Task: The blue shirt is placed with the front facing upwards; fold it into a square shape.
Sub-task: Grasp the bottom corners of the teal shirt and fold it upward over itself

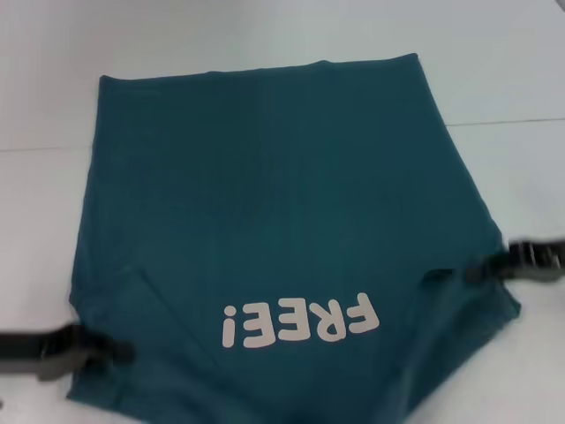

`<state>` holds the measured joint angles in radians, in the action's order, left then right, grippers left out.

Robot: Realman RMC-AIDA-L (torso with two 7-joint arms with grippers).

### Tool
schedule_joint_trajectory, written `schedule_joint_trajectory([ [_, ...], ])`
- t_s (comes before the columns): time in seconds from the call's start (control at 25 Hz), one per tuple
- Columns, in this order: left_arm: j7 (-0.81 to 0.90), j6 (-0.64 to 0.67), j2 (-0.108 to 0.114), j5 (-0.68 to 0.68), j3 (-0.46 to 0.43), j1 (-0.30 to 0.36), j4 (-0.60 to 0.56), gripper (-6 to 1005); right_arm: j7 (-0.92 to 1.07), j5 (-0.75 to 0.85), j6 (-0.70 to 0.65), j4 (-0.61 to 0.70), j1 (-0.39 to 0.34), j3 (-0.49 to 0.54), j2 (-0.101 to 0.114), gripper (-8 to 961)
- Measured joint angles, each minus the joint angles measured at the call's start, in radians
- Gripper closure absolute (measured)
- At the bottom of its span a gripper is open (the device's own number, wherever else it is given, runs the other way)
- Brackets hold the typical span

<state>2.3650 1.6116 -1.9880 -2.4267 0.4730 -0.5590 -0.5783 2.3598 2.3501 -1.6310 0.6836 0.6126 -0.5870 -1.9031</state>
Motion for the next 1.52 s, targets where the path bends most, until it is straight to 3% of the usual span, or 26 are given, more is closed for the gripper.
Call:
schedule_joint_trajectory([
  [0.32,0.062,-0.285,-0.002,-0.002,0.005,-0.154,0.060,951,0.040,-0.116,0.314,-0.046,0.013,0.008,-0.031,925],
  [0.56,0.089,-0.446,-0.019,0.000,0.003,-0.206,0.062,950,0.042,-0.122,0.477,-0.050,0.042,0.001,-0.064,925],
  [0.72,0.091,-0.522,-0.019,0.001,0.002,-0.230,0.063,950,0.042,-0.120,0.545,-0.052,0.073,-0.007,-0.074,924],
  [0.84,0.073,-0.568,-0.020,0.007,0.004,-0.251,0.064,950,0.050,-0.105,0.580,-0.076,0.108,-0.042,-0.068,924],
  [1.0,-0.006,-0.621,-0.027,0.063,0.010,-0.275,0.074,950,0.126,-0.012,0.619,-0.132,0.188,-0.100,-0.044,923],
  [1.16,-0.034,-0.653,-0.025,0.075,0.032,-0.308,0.092,950,0.177,0.078,0.646,-0.133,0.243,-0.114,-0.047,923],
  [1.36,-0.035,-0.721,-0.023,0.074,0.075,-0.335,0.103,950,0.220,0.116,0.701,-0.130,0.264,-0.115,-0.047,922],
  [1.52,-0.066,-0.822,-0.041,0.079,0.120,-0.336,0.105,950,0.224,0.115,0.739,-0.139,0.262,-0.113,-0.042,922],
])
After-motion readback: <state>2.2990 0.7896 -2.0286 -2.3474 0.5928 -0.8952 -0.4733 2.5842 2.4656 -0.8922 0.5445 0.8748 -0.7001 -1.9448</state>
